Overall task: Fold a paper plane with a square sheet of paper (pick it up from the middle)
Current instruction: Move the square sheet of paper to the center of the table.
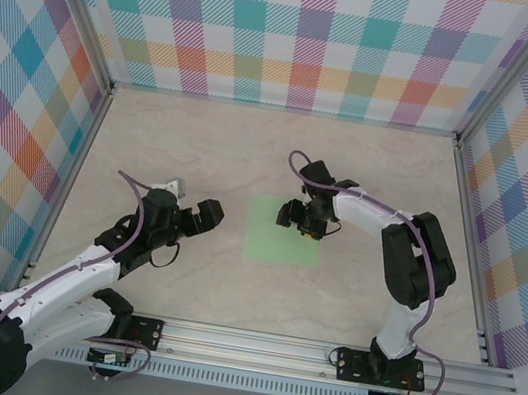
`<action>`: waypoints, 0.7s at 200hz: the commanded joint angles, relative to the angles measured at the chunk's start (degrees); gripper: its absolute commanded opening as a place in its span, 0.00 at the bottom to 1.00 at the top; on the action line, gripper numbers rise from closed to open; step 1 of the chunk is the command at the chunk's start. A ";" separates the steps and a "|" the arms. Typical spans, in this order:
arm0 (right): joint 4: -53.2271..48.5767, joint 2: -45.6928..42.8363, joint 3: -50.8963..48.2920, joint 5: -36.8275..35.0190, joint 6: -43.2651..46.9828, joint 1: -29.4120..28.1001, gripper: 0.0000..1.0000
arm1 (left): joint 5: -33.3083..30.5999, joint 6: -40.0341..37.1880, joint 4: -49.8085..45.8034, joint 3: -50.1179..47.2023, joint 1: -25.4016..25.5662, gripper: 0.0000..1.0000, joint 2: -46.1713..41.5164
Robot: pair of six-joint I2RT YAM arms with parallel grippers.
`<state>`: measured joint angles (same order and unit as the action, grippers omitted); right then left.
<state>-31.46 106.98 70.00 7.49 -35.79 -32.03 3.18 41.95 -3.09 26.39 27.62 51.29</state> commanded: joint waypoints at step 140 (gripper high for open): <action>-12.35 -3.86 5.27 -4.89 2.92 -0.99 0.80 | 5.09 -0.12 3.19 5.26 0.07 1.00 12.87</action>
<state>-39.53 106.54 71.00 5.82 -32.34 -32.14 8.38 41.52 -3.66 30.98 27.62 64.01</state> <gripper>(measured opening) 0.775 0.998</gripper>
